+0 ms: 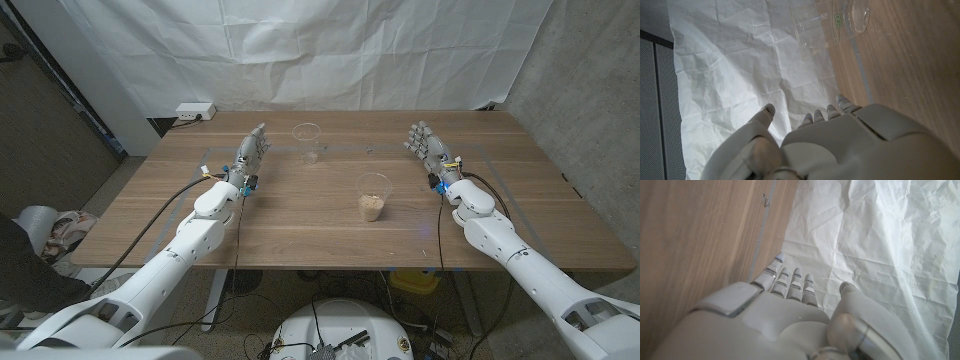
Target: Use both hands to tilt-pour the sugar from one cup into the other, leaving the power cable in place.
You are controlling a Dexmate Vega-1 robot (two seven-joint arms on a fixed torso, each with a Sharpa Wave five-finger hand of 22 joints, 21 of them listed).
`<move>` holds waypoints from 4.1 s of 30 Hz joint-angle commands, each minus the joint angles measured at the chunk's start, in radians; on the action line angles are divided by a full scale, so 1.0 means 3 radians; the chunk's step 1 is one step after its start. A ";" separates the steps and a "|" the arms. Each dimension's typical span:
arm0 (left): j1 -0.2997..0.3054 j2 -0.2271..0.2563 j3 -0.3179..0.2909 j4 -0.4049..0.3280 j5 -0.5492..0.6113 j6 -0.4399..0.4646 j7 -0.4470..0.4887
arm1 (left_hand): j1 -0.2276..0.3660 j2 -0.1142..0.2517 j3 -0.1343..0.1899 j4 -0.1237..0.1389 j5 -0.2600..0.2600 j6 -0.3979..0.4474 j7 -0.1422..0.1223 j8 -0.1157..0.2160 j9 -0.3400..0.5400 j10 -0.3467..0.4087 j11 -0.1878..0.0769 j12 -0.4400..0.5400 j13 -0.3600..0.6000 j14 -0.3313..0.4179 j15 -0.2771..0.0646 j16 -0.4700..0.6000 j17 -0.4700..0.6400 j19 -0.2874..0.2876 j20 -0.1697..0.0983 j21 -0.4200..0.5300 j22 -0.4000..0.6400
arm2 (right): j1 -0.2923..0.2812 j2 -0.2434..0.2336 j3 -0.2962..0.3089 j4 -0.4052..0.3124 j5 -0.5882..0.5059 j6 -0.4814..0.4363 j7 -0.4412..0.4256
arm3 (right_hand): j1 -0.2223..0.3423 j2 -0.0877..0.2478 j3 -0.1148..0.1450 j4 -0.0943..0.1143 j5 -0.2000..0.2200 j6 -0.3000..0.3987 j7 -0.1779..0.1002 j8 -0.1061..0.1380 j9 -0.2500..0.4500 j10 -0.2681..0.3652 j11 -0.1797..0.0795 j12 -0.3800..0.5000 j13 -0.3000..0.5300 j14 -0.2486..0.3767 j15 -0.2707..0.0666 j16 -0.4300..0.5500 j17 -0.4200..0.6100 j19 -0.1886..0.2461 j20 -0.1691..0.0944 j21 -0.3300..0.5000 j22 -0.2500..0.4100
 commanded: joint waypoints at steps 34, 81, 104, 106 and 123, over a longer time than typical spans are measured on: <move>-0.0363 0.0288 0.0321 0.0079 0.0590 0.0148 -0.0228 | 0.0608 -0.0561 -0.0086 -0.0896 -0.0094 -0.0165 0.0150 0.0065 0.0031 -0.0110 0.0052 0.0064 0.0041 0.0075 0.0106 0.0050 0.0012 0.0065 0.0202 -0.0100 -0.0003 | -0.0001 0.0088 -0.0029 0.0124 -0.0012 0.0179 0.0082 | 0.0039 -0.0052 0.0046 -0.0057 -0.0014 0.0037 0.0005 -0.0025 0.0007 0.0038 0.0026 -0.0005 0.0009 0.0023 0.0023 0.0012 -0.0005 0.0015 0.0029 0.0021 0.0012; -0.0939 0.0354 0.0865 -0.0124 0.1702 0.1069 0.0078 | 0.1665 -0.0861 -0.0364 -0.0974 0.0164 -0.1442 0.0526 0.0028 0.0120 -0.1106 0.0559 0.0023 0.0239 -0.0849 0.0575 0.0005 0.0084 -0.0517 0.0419 -0.0424 0.0061 | -0.0154 0.0108 0.0066 0.0095 0.0052 0.0496 0.0163 | -0.0006 -0.0070 0.0056 -0.0072 -0.0037 0.0068 0.0022 -0.0056 0.0010 0.0083 0.0016 -0.0016 0.0012 0.0033 0.0023 0.0016 -0.0004 0.0018 0.0035 0.0023 0.0012; -0.1070 0.0195 0.0991 0.0204 0.1682 0.1048 -0.0035 | 0.1662 -0.0898 -0.0564 -0.0913 0.0236 -0.1215 0.0705 0.0152 0.0113 -0.0929 0.0623 0.0213 0.0300 -0.0660 0.0612 0.0142 0.0093 -0.0338 0.0434 -0.0286 0.0074 | -0.0176 0.0109 0.0097 0.0090 0.0076 0.0468 0.0106 | -0.0035 -0.0072 0.0063 -0.0075 -0.0045 0.0092 0.0026 -0.0067 0.0011 0.0105 0.0035 -0.0022 0.0014 0.0049 0.0030 0.0021 -0.0003 0.0022 0.0035 0.0025 0.0012; -0.1095 0.0169 0.1003 0.0268 0.1674 0.1013 -0.0062 | 0.1670 -0.0900 -0.0576 -0.0915 0.0241 -0.1184 0.0708 0.0161 0.0111 -0.0883 0.0613 0.0233 0.0302 -0.0620 0.0609 0.0151 0.0091 -0.0303 0.0431 -0.0273 0.0072 | -0.0170 0.0104 0.0098 0.0095 0.0082 0.0468 0.0123 | -0.0038 -0.0072 0.0063 -0.0075 -0.0045 0.0094 0.0025 -0.0068 0.0012 0.0105 0.0036 -0.0022 0.0014 0.0054 0.0032 0.0023 -0.0003 0.0023 0.0038 0.0025 0.0012; -0.1339 -0.0151 0.1109 0.0933 0.1731 0.0532 -0.0039 | 0.2007 -0.0851 -0.0763 -0.0987 0.0187 0.0011 0.0354 0.0462 0.0095 0.0190 0.0257 0.0565 0.0219 0.0517 0.0159 0.0317 0.0042 0.0487 0.0245 -0.0076 0.0006 | -0.0190 0.0093 0.0124 0.0095 0.0083 0.0466 0.0082 | -0.0059 -0.0070 0.0067 -0.0073 -0.0048 0.0103 0.0026 -0.0075 0.0012 0.0124 0.0038 -0.0023 0.0015 0.0063 0.0032 0.0025 -0.0002 0.0031 0.0041 0.0028 0.0012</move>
